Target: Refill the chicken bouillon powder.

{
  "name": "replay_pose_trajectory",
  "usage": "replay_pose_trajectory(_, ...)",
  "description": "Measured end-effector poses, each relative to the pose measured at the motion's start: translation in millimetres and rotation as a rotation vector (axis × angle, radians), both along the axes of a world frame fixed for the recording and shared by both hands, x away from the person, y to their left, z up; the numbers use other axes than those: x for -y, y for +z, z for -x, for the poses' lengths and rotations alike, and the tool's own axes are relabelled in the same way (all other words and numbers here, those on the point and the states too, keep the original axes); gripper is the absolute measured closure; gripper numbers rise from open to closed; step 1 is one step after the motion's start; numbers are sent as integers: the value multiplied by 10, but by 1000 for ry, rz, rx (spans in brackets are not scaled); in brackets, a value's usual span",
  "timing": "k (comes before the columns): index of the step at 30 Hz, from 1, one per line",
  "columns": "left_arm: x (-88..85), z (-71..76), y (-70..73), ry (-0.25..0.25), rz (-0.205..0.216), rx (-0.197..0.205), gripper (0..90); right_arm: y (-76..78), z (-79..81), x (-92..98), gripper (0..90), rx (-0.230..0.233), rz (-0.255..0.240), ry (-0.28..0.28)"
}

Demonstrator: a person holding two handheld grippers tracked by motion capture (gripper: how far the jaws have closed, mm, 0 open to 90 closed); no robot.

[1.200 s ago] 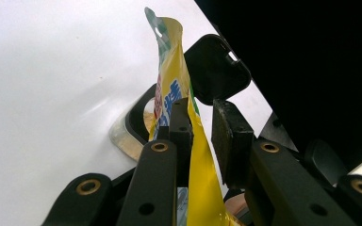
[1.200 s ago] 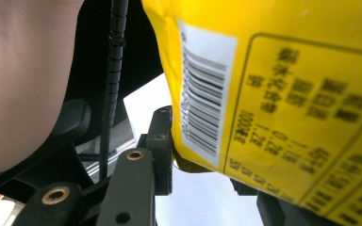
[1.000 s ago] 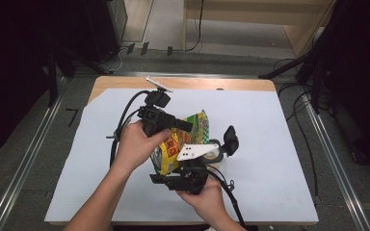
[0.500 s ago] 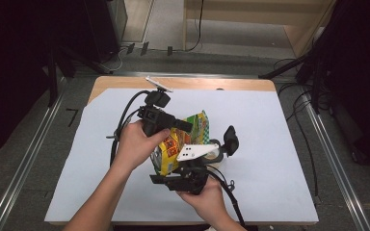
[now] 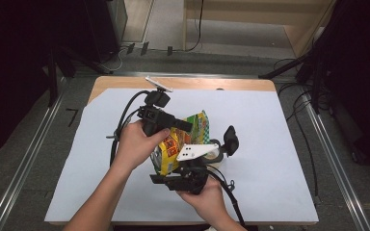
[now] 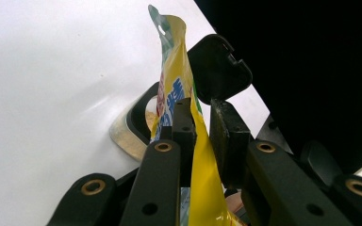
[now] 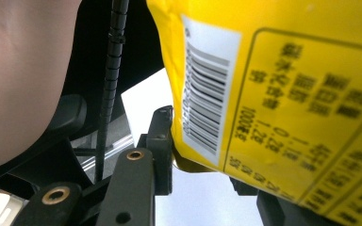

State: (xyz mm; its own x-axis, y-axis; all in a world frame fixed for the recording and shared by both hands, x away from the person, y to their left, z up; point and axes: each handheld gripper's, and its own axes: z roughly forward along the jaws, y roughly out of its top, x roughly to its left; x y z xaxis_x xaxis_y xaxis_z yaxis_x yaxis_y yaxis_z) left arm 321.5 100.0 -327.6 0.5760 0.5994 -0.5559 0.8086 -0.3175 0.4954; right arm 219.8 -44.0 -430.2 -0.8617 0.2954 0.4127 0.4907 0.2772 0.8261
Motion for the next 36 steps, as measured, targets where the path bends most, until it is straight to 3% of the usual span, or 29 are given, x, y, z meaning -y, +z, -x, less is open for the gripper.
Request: replay_pose_trajectory(36, 6, -38, -50, -5, 7, -14, 802, -22, -22, 17, 681, -10, 12, 3)
